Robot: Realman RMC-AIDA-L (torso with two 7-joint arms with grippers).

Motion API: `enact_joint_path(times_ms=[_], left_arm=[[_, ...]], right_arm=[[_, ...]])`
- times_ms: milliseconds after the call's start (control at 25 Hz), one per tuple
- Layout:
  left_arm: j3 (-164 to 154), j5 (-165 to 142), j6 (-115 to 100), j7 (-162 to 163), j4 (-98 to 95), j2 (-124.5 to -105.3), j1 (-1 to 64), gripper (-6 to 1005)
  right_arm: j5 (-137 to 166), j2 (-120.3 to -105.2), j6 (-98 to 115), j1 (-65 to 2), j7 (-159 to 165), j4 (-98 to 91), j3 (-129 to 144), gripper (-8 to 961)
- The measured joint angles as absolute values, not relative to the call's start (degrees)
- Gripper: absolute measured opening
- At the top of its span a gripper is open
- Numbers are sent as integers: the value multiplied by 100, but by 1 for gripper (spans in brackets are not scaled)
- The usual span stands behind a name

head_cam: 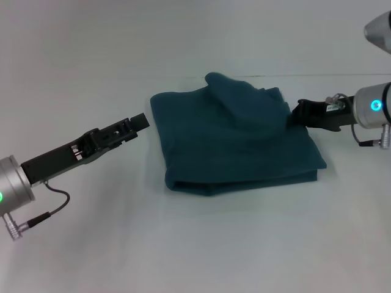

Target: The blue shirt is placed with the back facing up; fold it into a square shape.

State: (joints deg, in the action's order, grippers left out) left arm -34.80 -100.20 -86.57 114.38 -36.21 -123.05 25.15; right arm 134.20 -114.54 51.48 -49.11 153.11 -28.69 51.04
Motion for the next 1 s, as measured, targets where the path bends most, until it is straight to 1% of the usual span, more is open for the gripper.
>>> enact_joint_path(times_ms=[200, 440, 640, 1000], left_arm=[[-3480, -10020, -8657, 11436, -3619, -12305, 2511, 735], [-3480, -10001, -8671, 11434, -3612, -12305, 2517, 734], [-3480, -9939, -8674, 11434, -3612, -12305, 2492, 734], [-3480, -9933, -8673, 11434, -3612, -12304, 2509, 736]], right_arm=[[13408, -11504, 5532, -4695, 15378, -3332, 4995, 34], [13422, -11513, 5715, -4629, 15509, -3388, 4987, 35], [13423, -11550, 5706, -4492, 15604, -3411, 4986, 36], [13439, -11534, 5458, -4449, 15575, -3410, 5012, 37]])
